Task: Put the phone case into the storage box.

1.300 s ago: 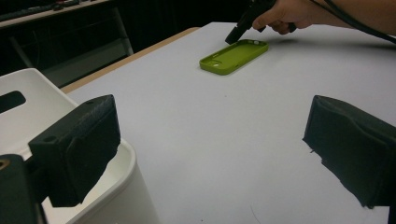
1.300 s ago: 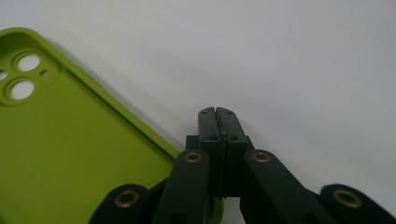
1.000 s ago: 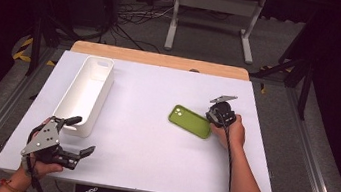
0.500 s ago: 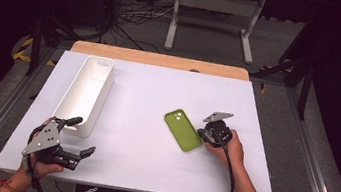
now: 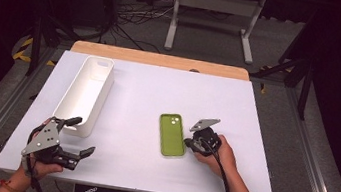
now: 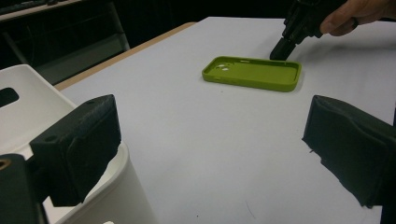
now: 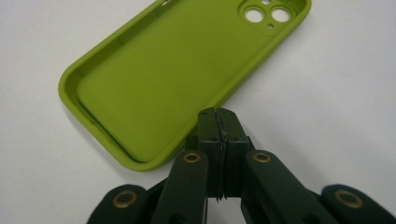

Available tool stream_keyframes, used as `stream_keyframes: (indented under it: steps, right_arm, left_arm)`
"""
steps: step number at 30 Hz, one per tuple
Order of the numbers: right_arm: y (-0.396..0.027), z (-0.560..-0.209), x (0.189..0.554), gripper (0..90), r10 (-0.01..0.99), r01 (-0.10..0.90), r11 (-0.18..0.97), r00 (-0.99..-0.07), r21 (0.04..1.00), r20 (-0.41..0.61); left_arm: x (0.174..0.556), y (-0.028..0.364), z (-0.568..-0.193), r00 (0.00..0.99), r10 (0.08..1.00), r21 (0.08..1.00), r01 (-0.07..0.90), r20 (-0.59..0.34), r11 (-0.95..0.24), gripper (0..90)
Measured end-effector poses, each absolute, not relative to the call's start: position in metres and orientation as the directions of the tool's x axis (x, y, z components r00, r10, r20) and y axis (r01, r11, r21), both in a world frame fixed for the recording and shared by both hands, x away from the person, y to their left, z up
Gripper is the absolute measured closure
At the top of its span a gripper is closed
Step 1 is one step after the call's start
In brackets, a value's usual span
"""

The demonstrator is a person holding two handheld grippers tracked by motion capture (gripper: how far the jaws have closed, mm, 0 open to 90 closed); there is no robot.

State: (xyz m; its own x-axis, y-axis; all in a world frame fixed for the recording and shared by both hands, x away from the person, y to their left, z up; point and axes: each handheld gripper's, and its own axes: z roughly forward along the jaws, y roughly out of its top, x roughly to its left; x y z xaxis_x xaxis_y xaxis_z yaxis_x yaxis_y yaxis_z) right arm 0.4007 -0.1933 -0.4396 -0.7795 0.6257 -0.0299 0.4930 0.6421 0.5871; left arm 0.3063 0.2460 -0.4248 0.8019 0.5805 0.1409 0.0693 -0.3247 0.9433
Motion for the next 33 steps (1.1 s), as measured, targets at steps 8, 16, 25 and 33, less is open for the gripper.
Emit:
stream_keyframes:
  steps: [8,16,25,33]
  right_arm:
    - [-0.179,-0.441,0.394,88.4,0.589,0.467,0.659,-0.808,0.589,-0.019]
    - [-0.175,-0.44,0.393,82.4,0.585,0.467,0.66,-0.811,0.589,-0.013]
    - [-0.182,-0.428,0.396,63.2,0.63,0.482,0.6,-0.776,0.639,-0.006]
    - [-0.181,-0.415,0.4,43.4,0.67,0.48,0.556,-0.742,0.679,-0.025]
  left_arm:
    - [0.307,0.244,-0.425,0.805,0.575,0.94,0.069,0.145,-0.335,4.9]
    - [0.307,0.243,-0.426,0.804,0.576,0.938,0.072,0.147,-0.34,4.9]
    - [0.307,0.244,-0.425,0.805,0.575,0.938,0.072,0.146,-0.339,5.0]
    - [0.307,0.244,-0.425,0.805,0.574,0.938,0.066,0.152,-0.341,4.9]
